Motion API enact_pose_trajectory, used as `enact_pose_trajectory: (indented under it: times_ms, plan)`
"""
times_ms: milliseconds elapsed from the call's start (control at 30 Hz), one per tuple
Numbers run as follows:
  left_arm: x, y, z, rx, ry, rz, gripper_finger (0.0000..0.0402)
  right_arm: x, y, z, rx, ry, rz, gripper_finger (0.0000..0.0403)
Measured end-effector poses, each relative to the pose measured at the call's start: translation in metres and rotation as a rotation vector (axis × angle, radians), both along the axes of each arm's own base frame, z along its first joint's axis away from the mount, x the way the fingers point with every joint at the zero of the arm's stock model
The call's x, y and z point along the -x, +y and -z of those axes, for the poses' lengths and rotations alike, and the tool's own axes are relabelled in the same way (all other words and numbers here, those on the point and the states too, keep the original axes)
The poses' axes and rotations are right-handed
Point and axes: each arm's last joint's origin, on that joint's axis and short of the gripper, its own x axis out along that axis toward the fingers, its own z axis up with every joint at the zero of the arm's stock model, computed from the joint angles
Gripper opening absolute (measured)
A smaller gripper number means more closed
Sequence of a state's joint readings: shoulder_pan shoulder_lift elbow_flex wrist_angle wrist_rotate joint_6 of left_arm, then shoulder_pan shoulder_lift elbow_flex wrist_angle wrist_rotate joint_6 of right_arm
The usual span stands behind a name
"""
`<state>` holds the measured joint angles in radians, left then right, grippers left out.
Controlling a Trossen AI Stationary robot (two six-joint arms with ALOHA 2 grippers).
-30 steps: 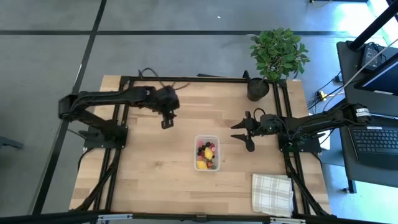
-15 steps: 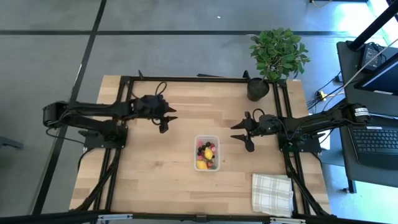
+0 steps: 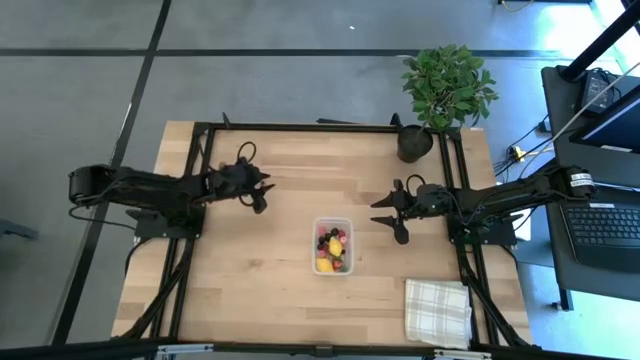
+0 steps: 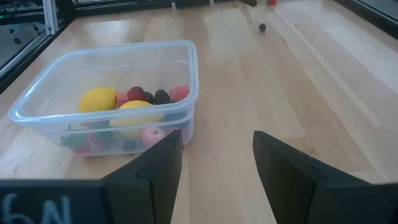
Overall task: Pick and placing Produce into tupperware
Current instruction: Put the blueberry into the transparent bin
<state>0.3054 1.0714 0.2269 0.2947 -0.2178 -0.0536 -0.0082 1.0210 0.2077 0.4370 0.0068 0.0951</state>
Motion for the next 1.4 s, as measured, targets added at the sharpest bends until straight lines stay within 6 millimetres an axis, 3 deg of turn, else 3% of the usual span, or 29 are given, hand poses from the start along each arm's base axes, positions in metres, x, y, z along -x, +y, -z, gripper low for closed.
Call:
enact_pose_trajectory:
  times_ms: [300,733,1267,1400]
  plan:
    - [0.015,-0.001,0.018,-0.020,0.019,-0.133,0.0157,0.000,0.000,0.000,0.001,0.000,0.000,0.0198]
    - [0.032,-0.006,0.037,-0.032,-0.005,-0.139,0.0157,-0.001,0.000,-0.002,0.003,-0.018,-0.001,0.0198]
    - [0.035,0.001,0.035,-0.016,-0.066,-0.177,0.0157,-0.001,0.000,-0.003,0.026,-0.037,-0.009,0.0198]
    - [0.034,-0.001,0.036,0.004,-0.065,-0.100,0.0157,-0.001,0.000,-0.003,0.028,-0.037,-0.010,0.0198]
